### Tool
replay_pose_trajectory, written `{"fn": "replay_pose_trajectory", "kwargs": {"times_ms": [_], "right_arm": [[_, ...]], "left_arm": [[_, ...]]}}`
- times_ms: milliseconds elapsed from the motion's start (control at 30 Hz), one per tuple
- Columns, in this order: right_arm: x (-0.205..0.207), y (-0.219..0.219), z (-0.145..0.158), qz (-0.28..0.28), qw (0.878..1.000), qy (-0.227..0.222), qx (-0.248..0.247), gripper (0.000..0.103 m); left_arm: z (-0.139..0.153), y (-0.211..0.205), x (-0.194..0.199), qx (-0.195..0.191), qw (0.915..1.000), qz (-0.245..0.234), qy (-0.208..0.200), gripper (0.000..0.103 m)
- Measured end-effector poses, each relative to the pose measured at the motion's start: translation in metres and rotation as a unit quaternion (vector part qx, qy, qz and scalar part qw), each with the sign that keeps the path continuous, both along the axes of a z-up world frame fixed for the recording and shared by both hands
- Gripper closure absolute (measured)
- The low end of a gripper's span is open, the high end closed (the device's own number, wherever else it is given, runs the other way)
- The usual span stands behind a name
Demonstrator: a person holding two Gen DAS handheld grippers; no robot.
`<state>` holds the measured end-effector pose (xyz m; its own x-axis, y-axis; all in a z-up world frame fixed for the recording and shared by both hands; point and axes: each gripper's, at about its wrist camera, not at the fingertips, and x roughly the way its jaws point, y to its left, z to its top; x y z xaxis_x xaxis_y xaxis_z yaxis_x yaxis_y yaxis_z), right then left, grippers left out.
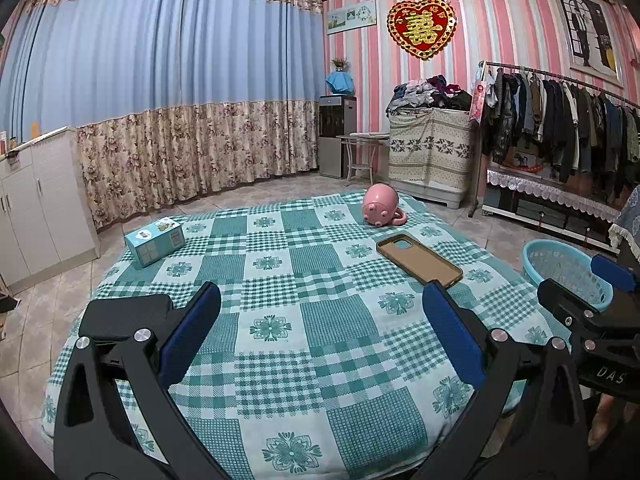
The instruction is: Collect trash
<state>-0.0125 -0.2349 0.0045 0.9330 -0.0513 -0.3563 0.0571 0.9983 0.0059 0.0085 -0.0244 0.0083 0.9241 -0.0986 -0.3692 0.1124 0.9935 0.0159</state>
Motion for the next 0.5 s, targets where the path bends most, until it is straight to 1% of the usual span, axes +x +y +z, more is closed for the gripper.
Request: {"fn": "replay_pose_trajectory", "kwargs": {"times_ms": [200,400,500], "right_arm": [[0.0,-0.001,0.0,0.0,1.0,0.0,0.001,0.005],[0.0,0.001,0.0,0.0,1.0,0.001,0.002,0.005],[0.0,0.003,-0.002,-0.001,1.0,0.003,0.002,0.005]], "left_arm": [[0.001,0.0,-0.001,0.0,1.0,0.0,-0.001,0.005],[0.012,0.003,-0.005,0.003,0.9999,0.001,-0.014,0.005],[0.014,0.003,-0.004,0.0,0.9999,0.001,-0.014,0.005]]}}
